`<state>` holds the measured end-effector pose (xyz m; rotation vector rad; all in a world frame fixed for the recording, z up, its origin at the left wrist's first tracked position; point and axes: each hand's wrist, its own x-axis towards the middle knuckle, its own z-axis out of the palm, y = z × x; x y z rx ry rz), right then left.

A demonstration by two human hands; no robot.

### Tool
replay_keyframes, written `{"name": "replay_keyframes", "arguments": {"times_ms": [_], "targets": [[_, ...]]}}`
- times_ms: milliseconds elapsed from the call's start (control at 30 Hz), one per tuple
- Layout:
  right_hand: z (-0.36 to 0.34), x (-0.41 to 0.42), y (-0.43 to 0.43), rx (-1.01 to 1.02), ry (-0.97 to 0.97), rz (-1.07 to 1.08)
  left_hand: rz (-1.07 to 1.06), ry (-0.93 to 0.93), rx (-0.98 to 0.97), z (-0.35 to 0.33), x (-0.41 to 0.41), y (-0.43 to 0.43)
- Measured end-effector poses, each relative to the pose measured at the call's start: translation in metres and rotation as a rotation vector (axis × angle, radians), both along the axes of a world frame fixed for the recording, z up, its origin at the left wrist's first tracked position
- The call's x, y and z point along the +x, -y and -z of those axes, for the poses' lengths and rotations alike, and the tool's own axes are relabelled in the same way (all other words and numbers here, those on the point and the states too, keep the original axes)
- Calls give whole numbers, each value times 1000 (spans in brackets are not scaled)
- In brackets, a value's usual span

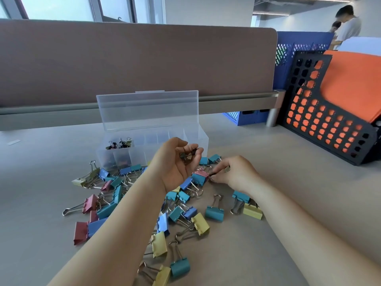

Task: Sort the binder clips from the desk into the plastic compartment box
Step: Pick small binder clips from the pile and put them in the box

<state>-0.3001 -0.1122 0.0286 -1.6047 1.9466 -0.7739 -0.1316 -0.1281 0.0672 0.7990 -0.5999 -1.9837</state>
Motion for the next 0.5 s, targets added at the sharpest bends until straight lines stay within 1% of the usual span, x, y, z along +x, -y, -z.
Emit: {"name": "replay_keyframes", "arguments": {"times_ms": [67, 100, 133, 167, 200, 267, 300, 333, 367, 400, 433, 500], "targets": [[0, 2, -1, -9, -29, -3, -3, 43, -8, -1, 1, 1], [-1, 2, -2, -14, -30, -9, -5, 95, -20, 0, 1, 3], [-1, 2, -3, -19, -20, -13, -9, 189, -56, -1, 1, 2], [-2, 2, -3, -24, -6, -17, -23, 361, -137, -1, 0, 3], [-3, 2, -4, -25, 5, -21, -39, 613, -267, 1, 0, 4], [-4, 2, -4, -23, 5, -36, -63, 1187, -638, 9, -1, 5], [-4, 1, -4, -24, 10, -44, -73, 1400, -825, 13, -1, 5], [-4, 0, -3, -23, 35, -50, -60, 1539, -930, 15, -1, 4], [-4, -2, -3, -19, 90, -53, -25, 1619, -960, 17, -1, 3], [-3, -3, -2, -13, 179, -54, 13, 1655, -955, 18, 0, 1], [-3, -6, -1, -2, 298, -50, 46, 1678, -943, 19, 1, 0], [-4, -11, 0, 18, 615, -29, 73, 1764, -947, 18, 1, -1]]}}
